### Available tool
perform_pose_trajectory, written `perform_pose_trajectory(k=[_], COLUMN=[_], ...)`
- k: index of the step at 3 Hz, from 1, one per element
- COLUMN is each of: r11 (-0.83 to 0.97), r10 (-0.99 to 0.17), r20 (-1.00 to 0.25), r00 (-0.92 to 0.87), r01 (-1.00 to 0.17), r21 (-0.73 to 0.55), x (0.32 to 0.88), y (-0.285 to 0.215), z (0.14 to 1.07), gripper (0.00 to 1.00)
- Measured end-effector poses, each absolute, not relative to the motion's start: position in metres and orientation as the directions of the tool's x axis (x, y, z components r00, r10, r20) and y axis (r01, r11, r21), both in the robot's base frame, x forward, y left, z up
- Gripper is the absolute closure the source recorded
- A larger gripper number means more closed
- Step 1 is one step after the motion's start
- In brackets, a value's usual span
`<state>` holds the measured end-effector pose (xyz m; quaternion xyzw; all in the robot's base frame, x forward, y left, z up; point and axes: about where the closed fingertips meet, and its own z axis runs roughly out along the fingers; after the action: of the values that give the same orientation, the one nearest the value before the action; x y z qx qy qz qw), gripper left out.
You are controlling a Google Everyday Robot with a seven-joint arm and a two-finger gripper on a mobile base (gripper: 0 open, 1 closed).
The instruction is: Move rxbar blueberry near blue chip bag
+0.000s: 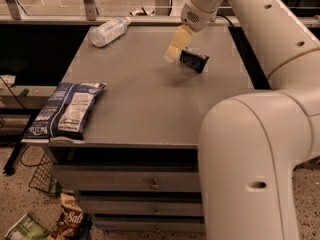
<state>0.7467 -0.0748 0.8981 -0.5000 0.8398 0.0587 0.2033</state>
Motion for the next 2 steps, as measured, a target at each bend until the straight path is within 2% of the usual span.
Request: perform_pose_trajectory(k=[1, 2], r11=[0.569, 0.623], r10=[-0.766, -0.718], r20=[-0.393, -0.39], r00=[-0.509, -0.576], r01=[-0.821, -0.782], r21=[-0.048, 0.007], x=[0.759, 0.765], y=[-0.094, -0.113], z=[0.875, 0.853], gripper=[0.18, 0.42])
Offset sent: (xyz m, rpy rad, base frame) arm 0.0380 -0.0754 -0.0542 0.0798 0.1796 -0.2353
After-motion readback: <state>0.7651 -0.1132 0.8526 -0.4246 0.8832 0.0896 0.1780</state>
